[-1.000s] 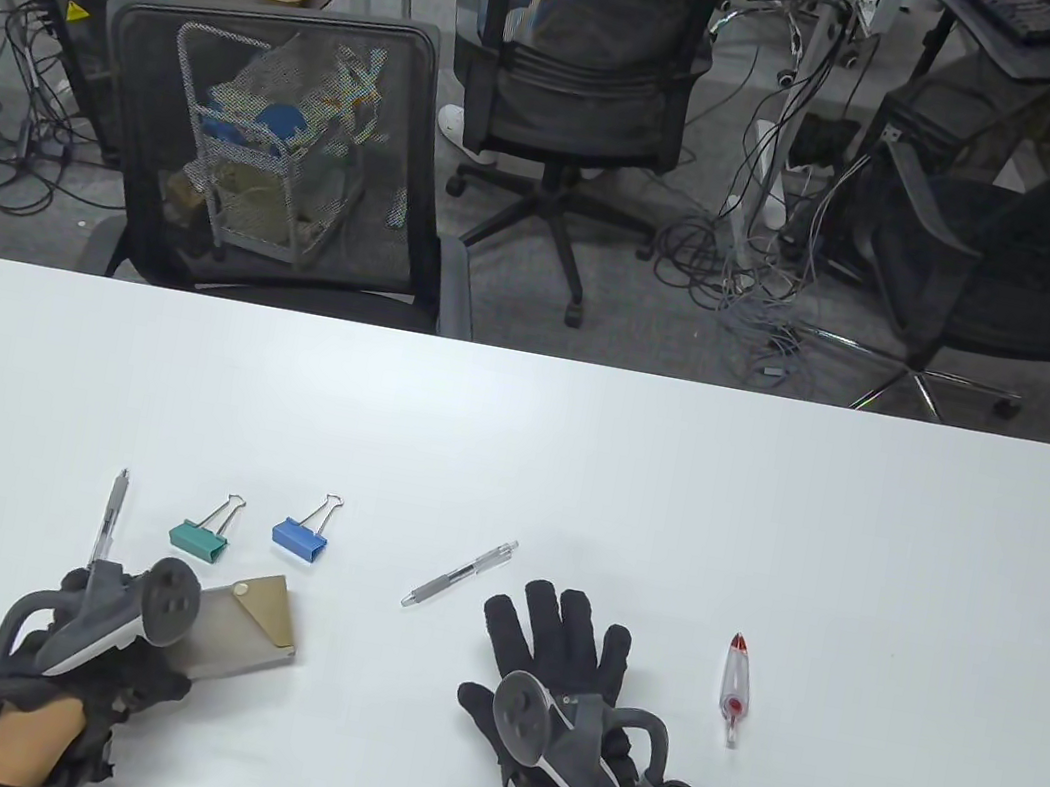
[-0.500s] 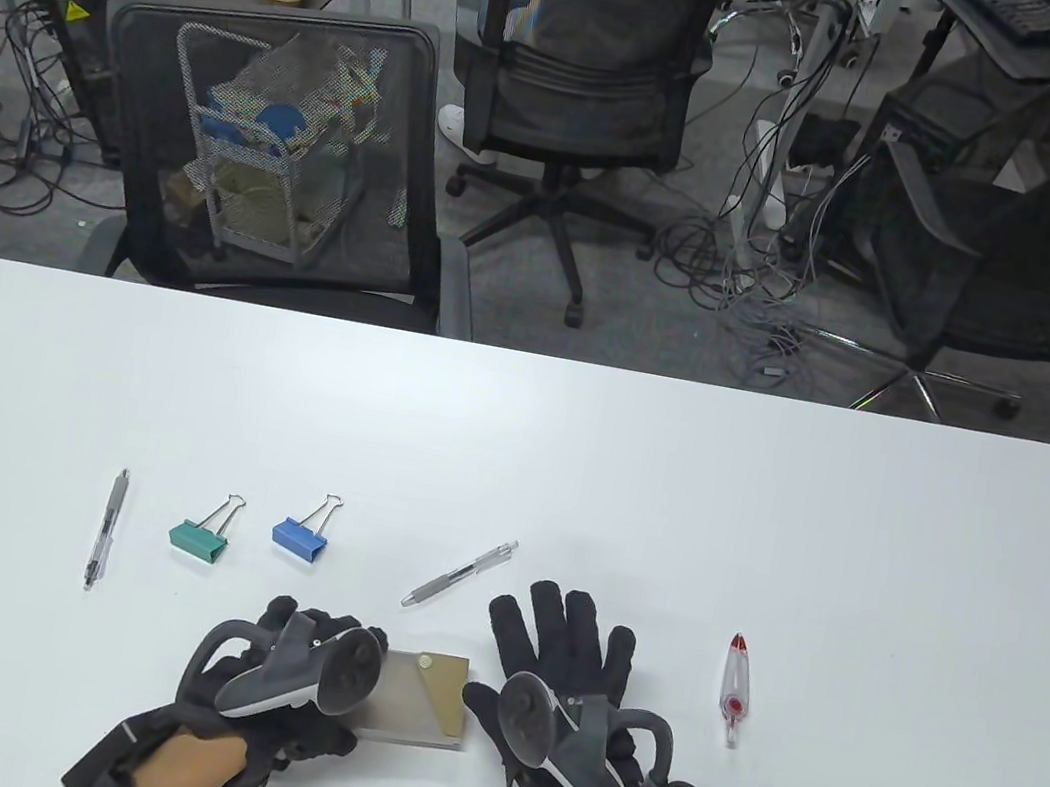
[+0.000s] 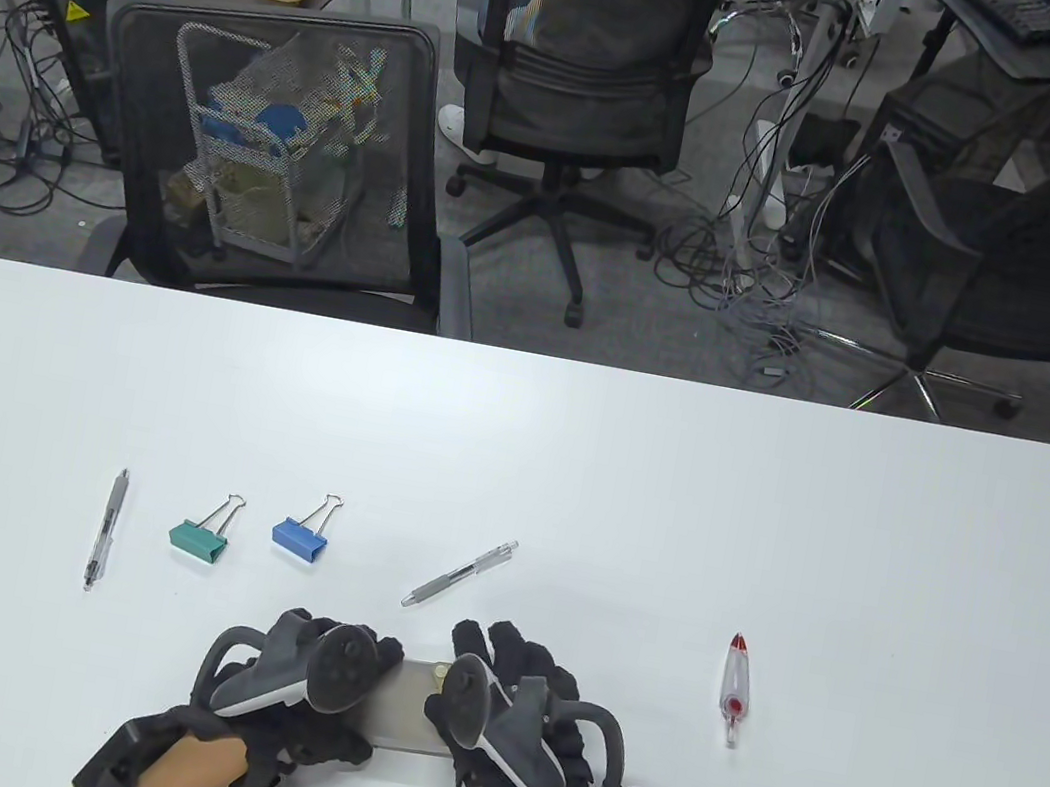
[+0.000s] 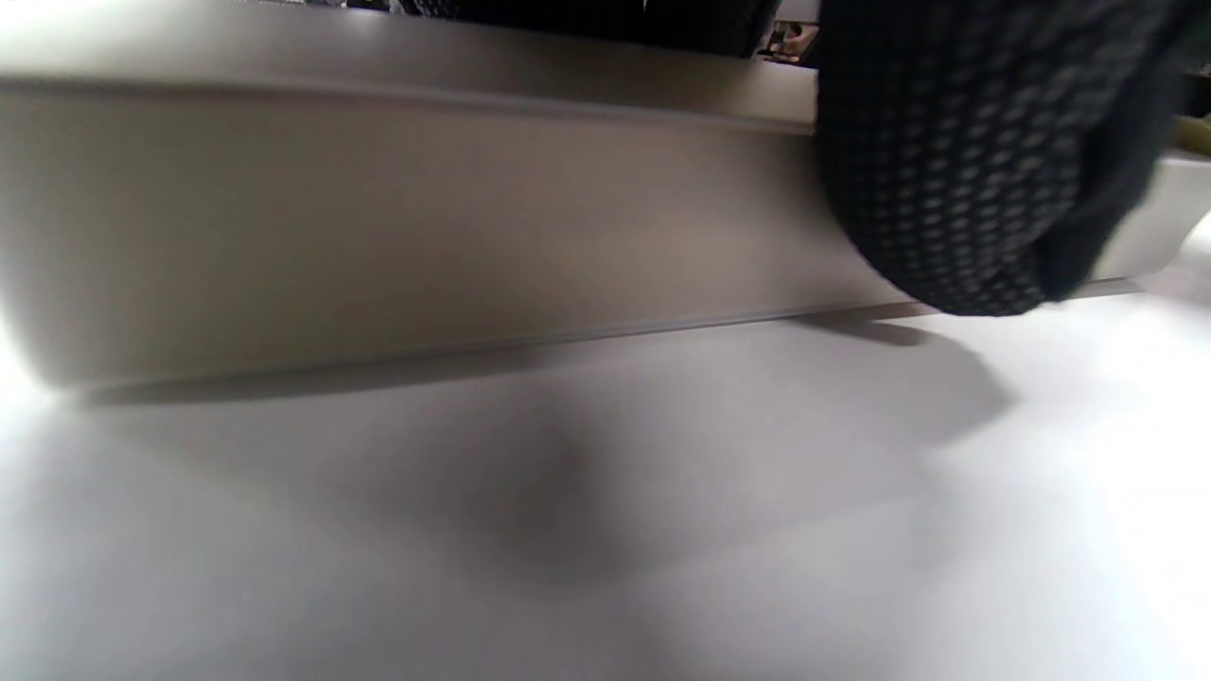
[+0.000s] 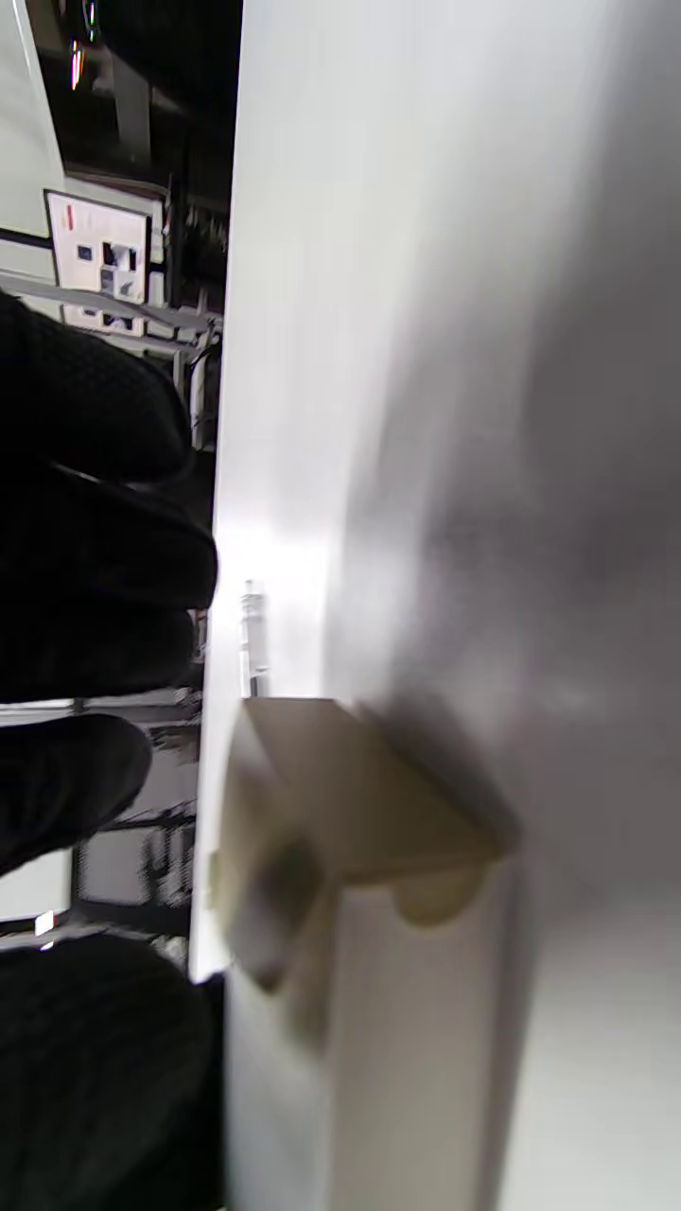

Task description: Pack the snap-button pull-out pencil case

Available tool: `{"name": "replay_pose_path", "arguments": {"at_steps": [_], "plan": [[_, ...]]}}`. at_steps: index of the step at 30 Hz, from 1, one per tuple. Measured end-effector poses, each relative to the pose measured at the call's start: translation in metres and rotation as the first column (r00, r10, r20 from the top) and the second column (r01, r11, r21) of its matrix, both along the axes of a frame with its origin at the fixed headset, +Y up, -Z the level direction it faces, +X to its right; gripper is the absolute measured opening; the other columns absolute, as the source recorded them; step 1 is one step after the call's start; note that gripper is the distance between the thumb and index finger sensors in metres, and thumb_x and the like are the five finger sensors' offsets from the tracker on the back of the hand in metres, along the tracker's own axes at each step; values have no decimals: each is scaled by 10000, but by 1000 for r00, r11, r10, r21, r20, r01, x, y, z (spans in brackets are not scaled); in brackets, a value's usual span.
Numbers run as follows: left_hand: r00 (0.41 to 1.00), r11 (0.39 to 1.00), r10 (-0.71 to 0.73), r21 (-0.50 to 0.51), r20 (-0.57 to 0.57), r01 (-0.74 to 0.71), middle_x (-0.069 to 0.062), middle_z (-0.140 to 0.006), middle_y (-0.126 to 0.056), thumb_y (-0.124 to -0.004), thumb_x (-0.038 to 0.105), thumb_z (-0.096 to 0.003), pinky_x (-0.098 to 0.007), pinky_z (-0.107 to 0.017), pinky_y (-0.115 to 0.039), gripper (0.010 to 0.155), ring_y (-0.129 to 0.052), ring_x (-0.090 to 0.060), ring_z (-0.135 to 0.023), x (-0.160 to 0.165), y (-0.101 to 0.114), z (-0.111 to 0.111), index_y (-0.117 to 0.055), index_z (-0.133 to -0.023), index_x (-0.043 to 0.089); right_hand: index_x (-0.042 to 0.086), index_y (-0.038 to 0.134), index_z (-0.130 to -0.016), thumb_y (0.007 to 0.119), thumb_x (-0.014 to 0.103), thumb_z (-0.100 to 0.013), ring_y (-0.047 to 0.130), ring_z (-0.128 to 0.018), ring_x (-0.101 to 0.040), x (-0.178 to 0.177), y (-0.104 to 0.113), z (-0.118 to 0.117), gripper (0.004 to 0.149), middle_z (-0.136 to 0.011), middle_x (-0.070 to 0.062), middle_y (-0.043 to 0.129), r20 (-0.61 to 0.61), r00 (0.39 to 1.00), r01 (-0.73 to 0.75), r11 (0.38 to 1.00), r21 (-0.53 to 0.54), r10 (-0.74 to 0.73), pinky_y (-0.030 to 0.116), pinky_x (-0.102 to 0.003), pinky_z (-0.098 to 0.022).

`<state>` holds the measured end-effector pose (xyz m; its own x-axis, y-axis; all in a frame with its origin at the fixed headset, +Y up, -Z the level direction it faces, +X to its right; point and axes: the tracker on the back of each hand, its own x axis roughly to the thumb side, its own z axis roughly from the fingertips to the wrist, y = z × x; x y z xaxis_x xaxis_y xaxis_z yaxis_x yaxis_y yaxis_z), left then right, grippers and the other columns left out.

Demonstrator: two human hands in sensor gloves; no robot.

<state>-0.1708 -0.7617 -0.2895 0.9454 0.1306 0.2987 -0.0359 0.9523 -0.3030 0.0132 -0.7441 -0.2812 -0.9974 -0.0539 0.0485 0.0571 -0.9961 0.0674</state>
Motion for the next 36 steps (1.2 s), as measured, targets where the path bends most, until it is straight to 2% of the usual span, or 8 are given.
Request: {"name": "replay_pose_path", "arguments": {"at_steps": [3, 8, 12, 22, 23, 26, 30, 36], "plan": [[1000, 1000, -4, 3, -4, 4, 77, -1141, -570, -956, 589, -230, -605, -843, -424, 960, -658, -252, -1086, 0, -1, 0, -539, -1076, 409, 425, 681, -976, 748, 657, -390, 896, -792, -149, -9, -2, -4, 634, -986, 70, 829, 10, 1000, -16, 998, -56, 16, 774, -378, -629], [1000, 1000, 8, -3, -6, -8, 78, -1142, -567, -959, 586, -230, -606, -845, -420, 960, -655, -250, -1089, 0, -1, 0, -539, -1075, 412, 350, 766, -932, 775, 614, -396, 981, -625, -137, -23, 3, -10, 598, -847, -11, 941, -68, 990, -128, 992, -23, 126, 842, -332, -521], [1000, 1000, 11, 7, -5, -11, 79, -1140, -574, -961, 584, -228, -607, -844, -423, 958, -662, -250, -1086, -1, -1, 0, -546, -1074, 410, 308, 820, -886, 761, 599, -387, 1018, -532, -126, -34, 1, -9, 580, -757, -27, 1000, -136, 962, -228, 972, 63, 235, 874, -300, -458], [1000, 1000, 11, 25, -4, -11, 86, -1136, -586, -969, 580, -221, -606, -845, -427, 957, -669, -246, -1085, -1, -2, 1, -557, -1069, 416, 260, 852, -851, 739, 551, -395, 1055, -445, -115, -46, -2, -2, 553, -684, -44, 1046, -180, 941, -256, 952, 171, 285, 906, -256, -382], [1000, 1000, -3, 25, -12, 4, 80, -1135, -598, -966, 583, -220, -608, -843, -438, 955, -684, -253, -1083, -1, -3, 0, -561, -1068, 411, 253, 854, -823, 727, 508, -398, 1070, -407, -79, -44, -1, 2, 512, -643, 1, 1067, -135, 944, -262, 933, 248, 301, 920, -234, -356], [1000, 1000, 19, 14, -11, -19, 87, -1137, -590, -967, 584, -221, -605, -845, -432, 958, -675, -248, -1085, -3, -4, 0, -556, -1070, 415, 244, 844, -826, 731, 497, -408, 1080, -381, -38, -29, 2, -1, 502, -624, 29, 1075, -176, 970, -125, 969, 214, 165, 932, -210, -325], [1000, 1000, 16, 13, -11, -15, 86, -1137, -582, -966, 587, -221, -605, -845, -430, 962, -671, -247, -1085, -3, -4, 0, -548, -1071, 418, 243, 828, -831, 783, 500, -403, 1082, -349, -9, 17, 0, -3, 501, -584, 81, 1085, -87, 989, 131, 982, 137, -120, 937, -204, -295], [1000, 1000, 8, 25, -9, -8, 89, -1138, -574, -963, 591, -221, -603, -846, -430, 968, -667, -243, -1085, -3, -5, 2, -536, -1074, 421, 219, 838, -787, 812, 474, -401, 1060, -259, 7, 61, -16, -15, 464, -483, 132, 1079, 142, 864, 497, 863, -84, -484, 927, -194, -235]]}}
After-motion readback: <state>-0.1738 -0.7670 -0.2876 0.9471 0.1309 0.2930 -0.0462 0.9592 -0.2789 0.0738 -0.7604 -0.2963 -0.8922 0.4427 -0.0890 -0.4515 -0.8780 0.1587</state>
